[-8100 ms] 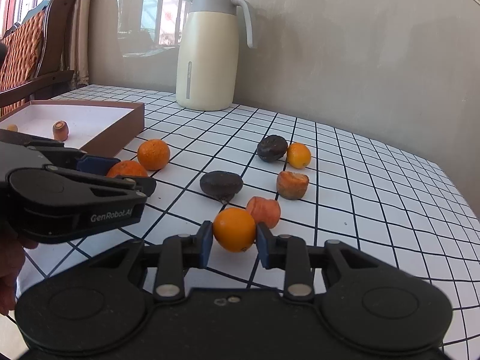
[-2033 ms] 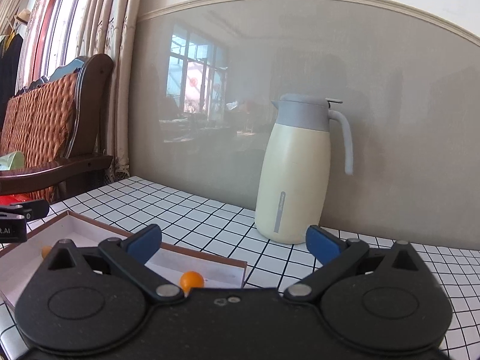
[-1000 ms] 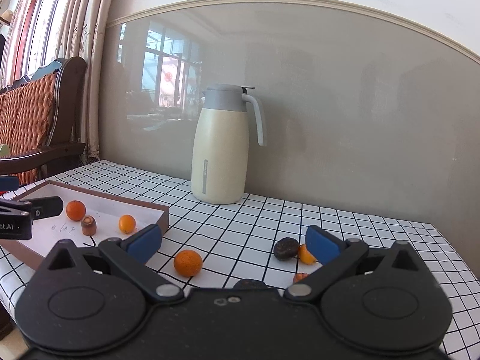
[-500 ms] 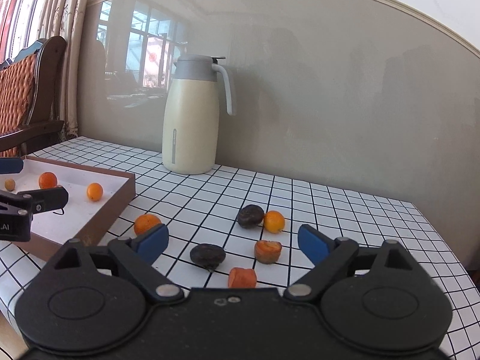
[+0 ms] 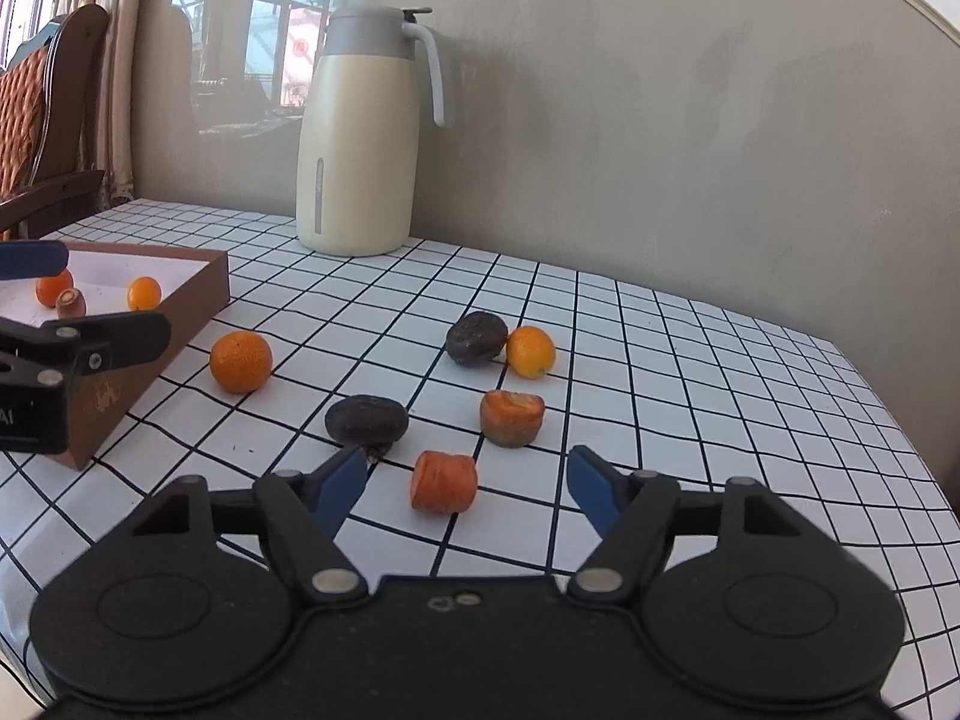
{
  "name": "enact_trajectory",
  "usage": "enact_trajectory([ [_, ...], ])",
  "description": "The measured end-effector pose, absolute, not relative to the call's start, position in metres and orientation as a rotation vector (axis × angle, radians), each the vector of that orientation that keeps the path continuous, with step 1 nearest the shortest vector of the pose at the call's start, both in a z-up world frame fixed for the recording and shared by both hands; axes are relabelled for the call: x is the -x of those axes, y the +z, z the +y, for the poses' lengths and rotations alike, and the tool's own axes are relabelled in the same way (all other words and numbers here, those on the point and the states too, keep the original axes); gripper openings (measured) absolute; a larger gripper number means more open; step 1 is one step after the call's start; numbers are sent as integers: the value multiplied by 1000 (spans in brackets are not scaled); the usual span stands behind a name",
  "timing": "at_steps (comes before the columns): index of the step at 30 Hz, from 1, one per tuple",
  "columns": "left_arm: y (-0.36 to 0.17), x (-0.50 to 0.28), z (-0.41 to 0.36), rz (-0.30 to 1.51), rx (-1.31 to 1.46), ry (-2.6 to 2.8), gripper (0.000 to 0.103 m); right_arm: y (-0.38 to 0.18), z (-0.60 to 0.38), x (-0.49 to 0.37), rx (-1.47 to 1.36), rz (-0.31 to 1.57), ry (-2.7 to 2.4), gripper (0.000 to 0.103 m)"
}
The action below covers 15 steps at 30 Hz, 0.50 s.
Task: Organize fruits
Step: 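Move both open tools back toward the fruits on the table, then grasp the orange with the left tool while the right tool grasps the cut orange piece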
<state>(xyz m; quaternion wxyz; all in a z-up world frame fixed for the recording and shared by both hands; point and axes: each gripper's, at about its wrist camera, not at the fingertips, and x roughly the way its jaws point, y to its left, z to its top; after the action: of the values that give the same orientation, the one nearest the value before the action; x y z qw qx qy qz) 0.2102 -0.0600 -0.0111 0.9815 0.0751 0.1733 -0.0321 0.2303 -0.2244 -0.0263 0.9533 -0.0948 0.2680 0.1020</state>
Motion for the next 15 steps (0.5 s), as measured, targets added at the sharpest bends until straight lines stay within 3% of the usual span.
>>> enact_trajectory([
  [5,-15,-223,-70,379,-180,-60,101,-34,-218,-239,207,574,227,53],
  [8,-18,-232,-75,422,-182,-58,80,-34,-217,-241,208,572,229,52],
  [15,-26,-246,-81,467,-173,-79,80,-37,-220,-245,199,587,227,48],
])
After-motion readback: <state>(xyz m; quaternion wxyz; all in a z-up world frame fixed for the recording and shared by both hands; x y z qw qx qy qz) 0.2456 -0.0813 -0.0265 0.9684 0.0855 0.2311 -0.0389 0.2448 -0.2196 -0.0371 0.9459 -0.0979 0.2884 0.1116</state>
